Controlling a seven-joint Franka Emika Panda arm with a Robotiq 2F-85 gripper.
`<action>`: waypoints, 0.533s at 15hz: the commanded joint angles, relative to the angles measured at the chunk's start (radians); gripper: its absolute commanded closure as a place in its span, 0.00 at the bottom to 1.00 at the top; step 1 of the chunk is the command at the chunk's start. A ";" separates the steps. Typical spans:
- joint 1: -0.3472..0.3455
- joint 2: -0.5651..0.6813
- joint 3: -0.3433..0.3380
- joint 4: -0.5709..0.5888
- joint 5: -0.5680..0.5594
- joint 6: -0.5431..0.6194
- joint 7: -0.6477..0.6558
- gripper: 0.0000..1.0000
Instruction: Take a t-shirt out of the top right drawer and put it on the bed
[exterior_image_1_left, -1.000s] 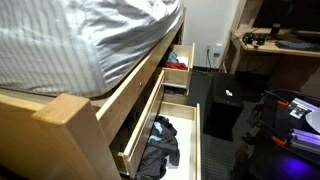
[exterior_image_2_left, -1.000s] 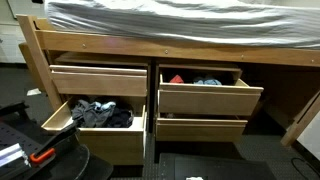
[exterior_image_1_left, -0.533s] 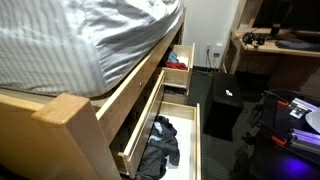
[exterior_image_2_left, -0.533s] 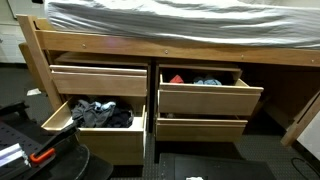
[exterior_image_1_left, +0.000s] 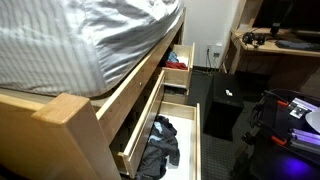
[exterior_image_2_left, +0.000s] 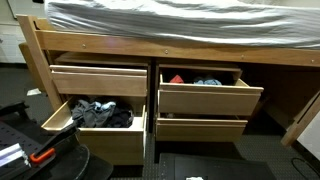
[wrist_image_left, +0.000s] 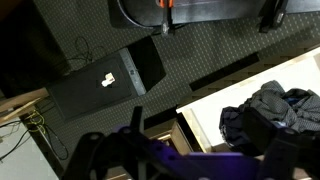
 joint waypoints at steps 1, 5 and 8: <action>-0.069 0.114 -0.081 0.137 -0.049 0.118 0.010 0.00; -0.099 0.267 -0.214 0.269 -0.008 0.364 -0.042 0.00; -0.024 0.429 -0.380 0.346 0.165 0.416 -0.310 0.00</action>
